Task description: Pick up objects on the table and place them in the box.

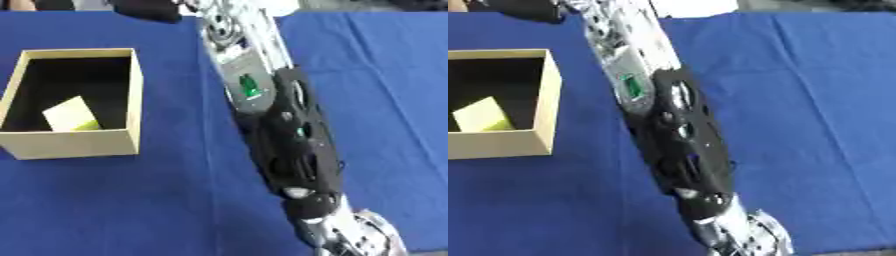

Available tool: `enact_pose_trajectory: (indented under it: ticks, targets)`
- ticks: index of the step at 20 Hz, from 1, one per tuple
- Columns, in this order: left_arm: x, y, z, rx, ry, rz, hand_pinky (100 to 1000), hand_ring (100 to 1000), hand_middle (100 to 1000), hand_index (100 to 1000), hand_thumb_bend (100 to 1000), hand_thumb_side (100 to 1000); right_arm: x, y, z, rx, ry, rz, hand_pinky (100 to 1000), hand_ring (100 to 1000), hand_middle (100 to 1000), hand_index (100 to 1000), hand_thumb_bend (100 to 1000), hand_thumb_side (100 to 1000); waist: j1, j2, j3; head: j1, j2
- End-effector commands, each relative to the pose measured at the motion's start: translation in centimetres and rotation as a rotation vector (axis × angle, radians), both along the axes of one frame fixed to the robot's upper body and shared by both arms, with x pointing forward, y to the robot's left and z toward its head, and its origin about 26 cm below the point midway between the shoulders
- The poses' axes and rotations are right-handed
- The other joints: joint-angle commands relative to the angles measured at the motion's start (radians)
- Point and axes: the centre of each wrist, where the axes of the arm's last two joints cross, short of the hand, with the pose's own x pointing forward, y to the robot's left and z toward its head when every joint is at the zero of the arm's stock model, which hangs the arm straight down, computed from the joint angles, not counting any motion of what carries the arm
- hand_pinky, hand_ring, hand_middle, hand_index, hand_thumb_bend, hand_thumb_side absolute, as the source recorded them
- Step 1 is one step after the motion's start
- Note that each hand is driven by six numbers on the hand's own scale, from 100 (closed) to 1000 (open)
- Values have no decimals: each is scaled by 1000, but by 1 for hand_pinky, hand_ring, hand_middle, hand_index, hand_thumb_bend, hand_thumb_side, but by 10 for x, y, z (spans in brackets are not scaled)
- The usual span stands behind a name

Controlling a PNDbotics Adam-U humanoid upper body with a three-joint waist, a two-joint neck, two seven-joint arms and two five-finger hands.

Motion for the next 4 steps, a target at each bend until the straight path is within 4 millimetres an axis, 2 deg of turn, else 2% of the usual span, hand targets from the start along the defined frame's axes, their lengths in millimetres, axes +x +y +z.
enact_pose_trajectory:
  ticks: [1, 4]
  targets:
    - [-2, 4, 8, 21, -27, 16, 864, 807, 678, 590, 229, 799, 4, -31, 11, 68, -21, 33, 741, 812, 770, 883, 100, 638, 7, -20, -2, 12, -1]
    - [-2, 5, 8, 21, -29, 22, 864, 807, 679, 590, 232, 803, 13, -58, 6, 114, 13, 66, 750, 821, 773, 896, 100, 651, 7, -19, -5, 20, -2]
